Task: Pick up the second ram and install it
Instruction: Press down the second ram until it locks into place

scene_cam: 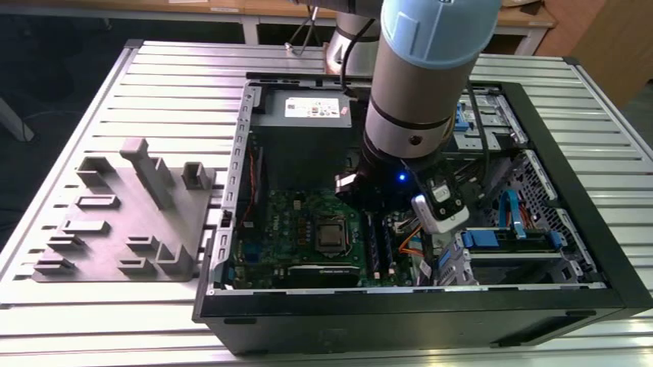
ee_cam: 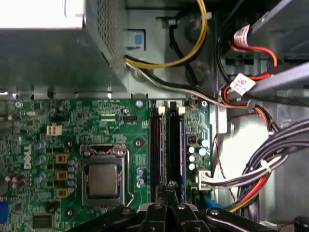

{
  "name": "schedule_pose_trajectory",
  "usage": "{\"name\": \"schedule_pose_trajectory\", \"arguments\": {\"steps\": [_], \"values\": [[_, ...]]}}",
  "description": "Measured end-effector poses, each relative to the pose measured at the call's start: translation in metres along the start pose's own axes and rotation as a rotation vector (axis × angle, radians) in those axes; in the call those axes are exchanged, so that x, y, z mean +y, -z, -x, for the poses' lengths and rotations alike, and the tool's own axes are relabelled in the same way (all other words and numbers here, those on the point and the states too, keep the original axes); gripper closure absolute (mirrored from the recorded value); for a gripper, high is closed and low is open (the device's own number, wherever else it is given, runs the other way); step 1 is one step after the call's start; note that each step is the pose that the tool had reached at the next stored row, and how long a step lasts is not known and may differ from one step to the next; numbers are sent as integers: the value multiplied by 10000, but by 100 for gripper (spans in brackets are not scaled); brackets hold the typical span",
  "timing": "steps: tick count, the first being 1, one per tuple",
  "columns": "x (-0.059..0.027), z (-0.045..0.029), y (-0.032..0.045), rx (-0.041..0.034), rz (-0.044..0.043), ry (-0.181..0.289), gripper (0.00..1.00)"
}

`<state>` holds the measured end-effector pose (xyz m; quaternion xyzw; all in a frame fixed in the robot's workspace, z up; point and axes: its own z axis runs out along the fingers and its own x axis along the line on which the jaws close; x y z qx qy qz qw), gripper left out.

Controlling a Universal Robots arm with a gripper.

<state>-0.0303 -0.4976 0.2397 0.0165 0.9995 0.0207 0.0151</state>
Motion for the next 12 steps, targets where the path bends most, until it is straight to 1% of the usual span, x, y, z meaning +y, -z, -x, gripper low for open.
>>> {"name": "schedule_pose_trajectory", "arguments": {"steps": [12], "values": [[-144, 4, -8, -2, 0, -34, 93]]}}
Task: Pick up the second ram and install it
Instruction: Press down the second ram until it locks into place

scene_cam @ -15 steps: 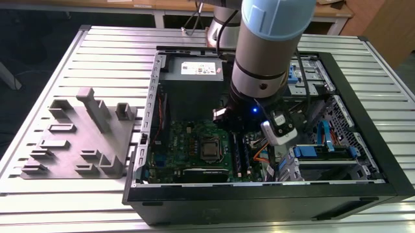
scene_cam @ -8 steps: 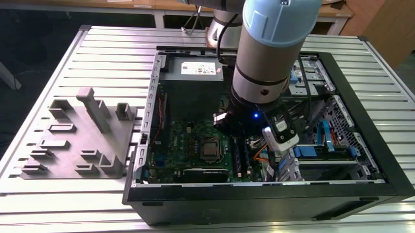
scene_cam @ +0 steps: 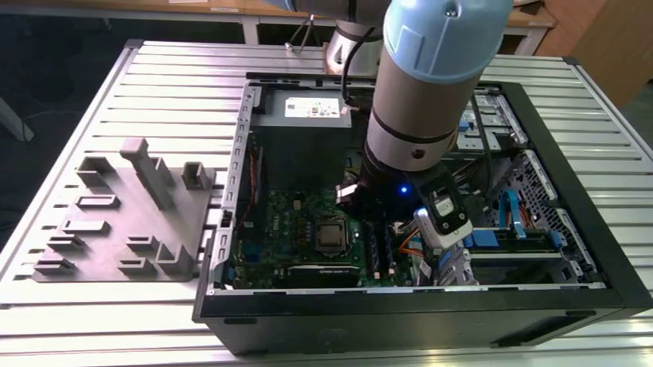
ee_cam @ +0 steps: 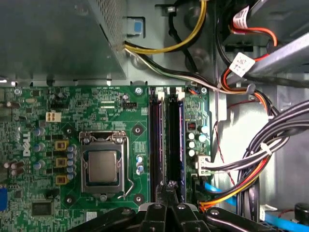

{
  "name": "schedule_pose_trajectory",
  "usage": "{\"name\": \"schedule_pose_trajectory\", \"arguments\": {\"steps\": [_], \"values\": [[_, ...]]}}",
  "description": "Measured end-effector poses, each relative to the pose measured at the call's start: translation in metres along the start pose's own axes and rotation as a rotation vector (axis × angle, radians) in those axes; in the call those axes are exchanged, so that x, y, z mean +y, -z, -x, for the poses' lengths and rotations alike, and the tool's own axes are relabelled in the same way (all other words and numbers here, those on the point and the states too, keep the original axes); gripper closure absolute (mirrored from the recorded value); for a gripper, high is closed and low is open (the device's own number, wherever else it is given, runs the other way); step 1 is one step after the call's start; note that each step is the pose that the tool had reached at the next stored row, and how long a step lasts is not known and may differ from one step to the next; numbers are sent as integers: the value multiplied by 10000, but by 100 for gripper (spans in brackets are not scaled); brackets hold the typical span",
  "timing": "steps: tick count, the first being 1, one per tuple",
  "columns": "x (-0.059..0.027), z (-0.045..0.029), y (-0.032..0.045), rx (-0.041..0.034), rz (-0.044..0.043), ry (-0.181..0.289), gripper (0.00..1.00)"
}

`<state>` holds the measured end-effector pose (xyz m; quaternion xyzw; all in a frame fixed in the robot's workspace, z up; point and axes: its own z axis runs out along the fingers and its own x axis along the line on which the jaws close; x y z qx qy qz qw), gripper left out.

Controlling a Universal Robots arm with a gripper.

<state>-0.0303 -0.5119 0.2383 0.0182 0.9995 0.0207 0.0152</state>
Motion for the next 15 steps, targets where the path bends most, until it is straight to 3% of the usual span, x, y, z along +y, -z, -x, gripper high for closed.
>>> {"name": "schedule_pose_trajectory", "arguments": {"steps": [15], "values": [[-136, 5, -8, 1, -1, 1, 93]]}}
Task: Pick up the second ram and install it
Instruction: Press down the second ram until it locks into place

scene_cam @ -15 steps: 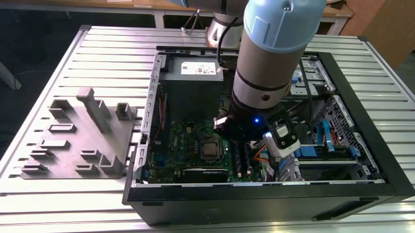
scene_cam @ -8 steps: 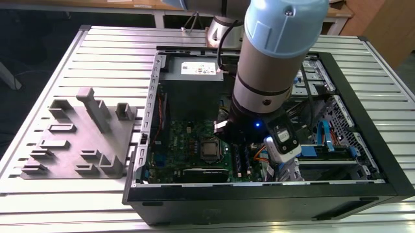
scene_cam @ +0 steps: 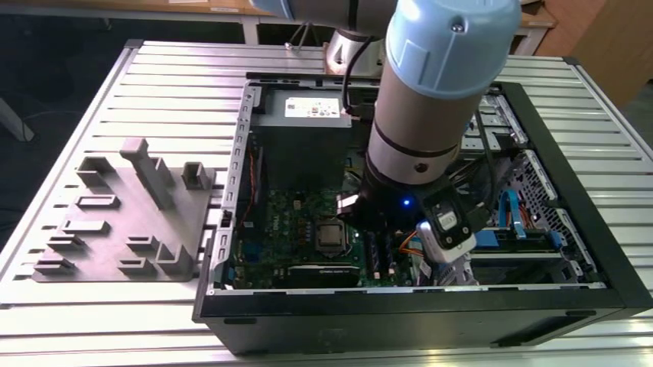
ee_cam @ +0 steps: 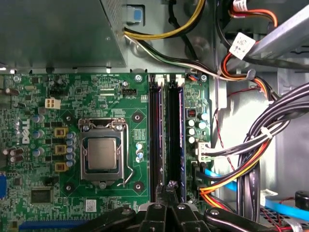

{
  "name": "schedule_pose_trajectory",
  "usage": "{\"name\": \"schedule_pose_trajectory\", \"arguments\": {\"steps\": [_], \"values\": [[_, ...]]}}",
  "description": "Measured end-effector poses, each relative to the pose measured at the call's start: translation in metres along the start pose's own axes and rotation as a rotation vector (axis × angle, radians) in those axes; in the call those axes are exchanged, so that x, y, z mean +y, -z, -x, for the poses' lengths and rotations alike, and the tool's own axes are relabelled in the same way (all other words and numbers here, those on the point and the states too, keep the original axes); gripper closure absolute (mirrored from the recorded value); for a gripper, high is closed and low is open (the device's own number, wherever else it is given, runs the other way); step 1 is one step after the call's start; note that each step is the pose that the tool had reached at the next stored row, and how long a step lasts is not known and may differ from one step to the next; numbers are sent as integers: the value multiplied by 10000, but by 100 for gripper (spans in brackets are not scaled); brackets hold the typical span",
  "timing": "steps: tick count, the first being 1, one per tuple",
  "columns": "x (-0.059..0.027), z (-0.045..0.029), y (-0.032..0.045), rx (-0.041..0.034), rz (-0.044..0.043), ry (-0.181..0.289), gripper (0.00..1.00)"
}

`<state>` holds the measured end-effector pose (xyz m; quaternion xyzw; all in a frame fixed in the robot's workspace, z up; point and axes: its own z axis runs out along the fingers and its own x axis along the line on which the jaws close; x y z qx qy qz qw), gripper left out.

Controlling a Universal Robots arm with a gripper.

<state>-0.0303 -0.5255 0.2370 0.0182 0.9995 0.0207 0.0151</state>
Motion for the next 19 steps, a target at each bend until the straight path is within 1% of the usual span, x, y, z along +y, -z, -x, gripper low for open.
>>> {"name": "schedule_pose_trajectory", "arguments": {"steps": [9, 19], "values": [[-36, 1, -16, 3, -3, 78, 93], [-42, 1, -24, 3, -4, 80, 93]]}}
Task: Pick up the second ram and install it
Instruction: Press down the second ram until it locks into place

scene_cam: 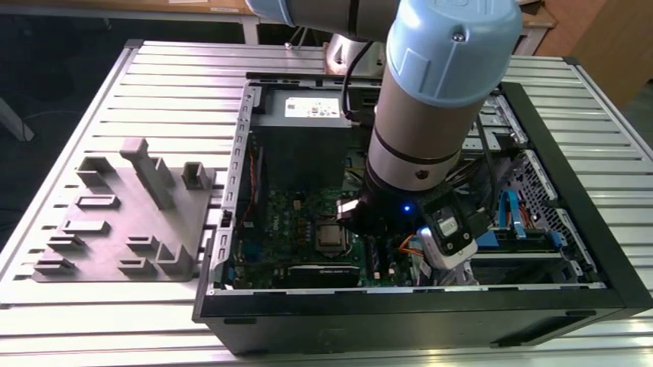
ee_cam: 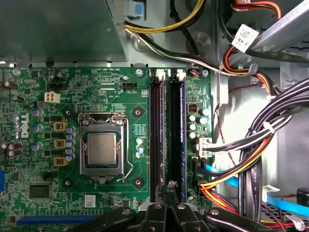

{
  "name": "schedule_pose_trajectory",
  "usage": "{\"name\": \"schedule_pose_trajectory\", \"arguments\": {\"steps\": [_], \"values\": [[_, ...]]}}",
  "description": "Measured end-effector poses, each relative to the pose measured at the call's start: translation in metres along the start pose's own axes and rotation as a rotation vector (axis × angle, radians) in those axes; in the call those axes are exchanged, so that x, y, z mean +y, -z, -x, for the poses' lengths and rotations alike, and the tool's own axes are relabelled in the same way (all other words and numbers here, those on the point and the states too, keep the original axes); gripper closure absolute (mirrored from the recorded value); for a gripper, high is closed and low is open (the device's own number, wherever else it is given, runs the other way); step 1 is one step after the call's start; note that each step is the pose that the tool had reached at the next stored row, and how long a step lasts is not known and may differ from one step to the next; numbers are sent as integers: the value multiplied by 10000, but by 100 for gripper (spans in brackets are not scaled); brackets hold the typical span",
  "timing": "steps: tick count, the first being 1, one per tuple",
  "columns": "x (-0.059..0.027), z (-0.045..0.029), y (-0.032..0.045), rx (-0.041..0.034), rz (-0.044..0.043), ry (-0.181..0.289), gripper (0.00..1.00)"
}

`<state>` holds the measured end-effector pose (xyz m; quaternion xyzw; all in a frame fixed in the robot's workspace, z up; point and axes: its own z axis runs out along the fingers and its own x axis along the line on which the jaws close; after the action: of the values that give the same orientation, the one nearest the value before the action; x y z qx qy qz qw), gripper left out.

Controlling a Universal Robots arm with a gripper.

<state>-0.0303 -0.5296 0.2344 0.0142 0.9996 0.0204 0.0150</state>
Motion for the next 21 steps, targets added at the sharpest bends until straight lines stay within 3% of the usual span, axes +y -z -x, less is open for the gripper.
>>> {"name": "schedule_pose_trajectory", "arguments": {"steps": [6, 21], "values": [[0, 1, -4, -1, -9, 1, 93], [-11, -2, -101, -1, -47, 1, 93]]}}
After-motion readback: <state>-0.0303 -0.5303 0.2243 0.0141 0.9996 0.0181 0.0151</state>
